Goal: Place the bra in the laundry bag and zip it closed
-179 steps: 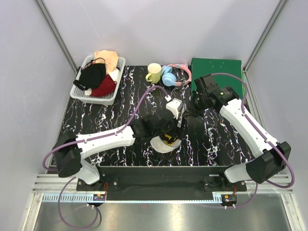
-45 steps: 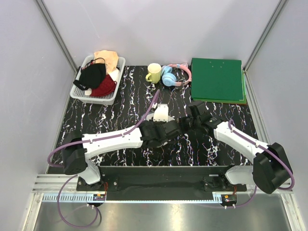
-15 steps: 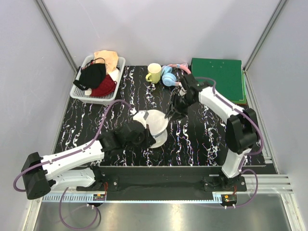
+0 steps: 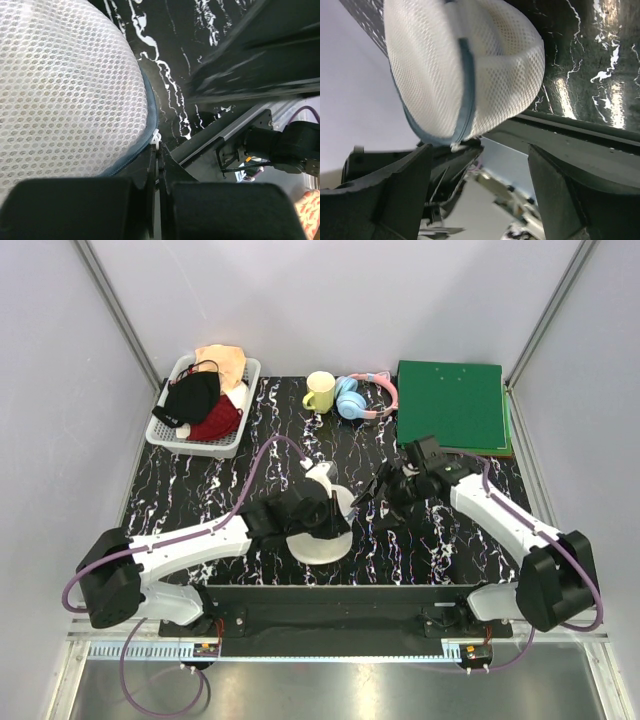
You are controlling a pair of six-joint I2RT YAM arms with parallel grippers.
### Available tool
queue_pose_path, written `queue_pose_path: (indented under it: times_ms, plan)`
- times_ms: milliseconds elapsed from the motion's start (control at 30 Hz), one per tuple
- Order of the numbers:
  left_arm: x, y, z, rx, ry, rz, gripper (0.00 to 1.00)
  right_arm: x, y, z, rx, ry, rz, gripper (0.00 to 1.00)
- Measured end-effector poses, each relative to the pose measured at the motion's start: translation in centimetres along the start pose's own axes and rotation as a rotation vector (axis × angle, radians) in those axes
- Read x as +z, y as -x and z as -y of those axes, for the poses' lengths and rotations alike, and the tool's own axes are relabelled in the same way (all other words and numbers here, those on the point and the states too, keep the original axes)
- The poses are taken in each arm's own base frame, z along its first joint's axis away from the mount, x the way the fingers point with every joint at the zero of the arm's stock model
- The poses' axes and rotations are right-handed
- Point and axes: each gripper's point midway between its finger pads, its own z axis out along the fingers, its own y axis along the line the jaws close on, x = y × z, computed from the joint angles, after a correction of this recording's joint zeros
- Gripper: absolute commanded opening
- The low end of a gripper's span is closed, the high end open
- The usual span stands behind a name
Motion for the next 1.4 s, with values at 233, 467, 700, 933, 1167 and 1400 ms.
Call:
queue_pose_path:
  times_ms: [233,467,700,933,1167,1400]
  plan:
    - [-0.1,-0.4,0.5,0.002,-0.028,-0.024,0.0,3.4,0.8,-0.1,0.192,0.055,-0.034,0.63]
    - [-0.1,-0.4,0.7,-0.002,-0.045,-0.034,0.0,5.4,1.1,-1.7,0.225,0.103,-0.066,0.08]
    - [-1.3,1.7,-2.1,-0.064,0.026,-0.007,0.0,6.4,1.9,-1.7,0.232,0.127,-0.101,0.0]
    - [-7.0,4.5,-8.4,-0.155,0.153,0.102,0.0,5.1,6.5,-3.4,0.063,0.188,-0.097,0.0]
    - [-6.3,3.4,-8.1,-0.158,0.111,0.049,0.0,6.9,8.9,-8.9,-0.274,0.107,-0.145,0.43]
    - [-3.7,4.6,-6.7,-0.203,0.069,0.022,0.0,6.7,11.0,-9.0,-0.473,-0.179,0.001,0.88]
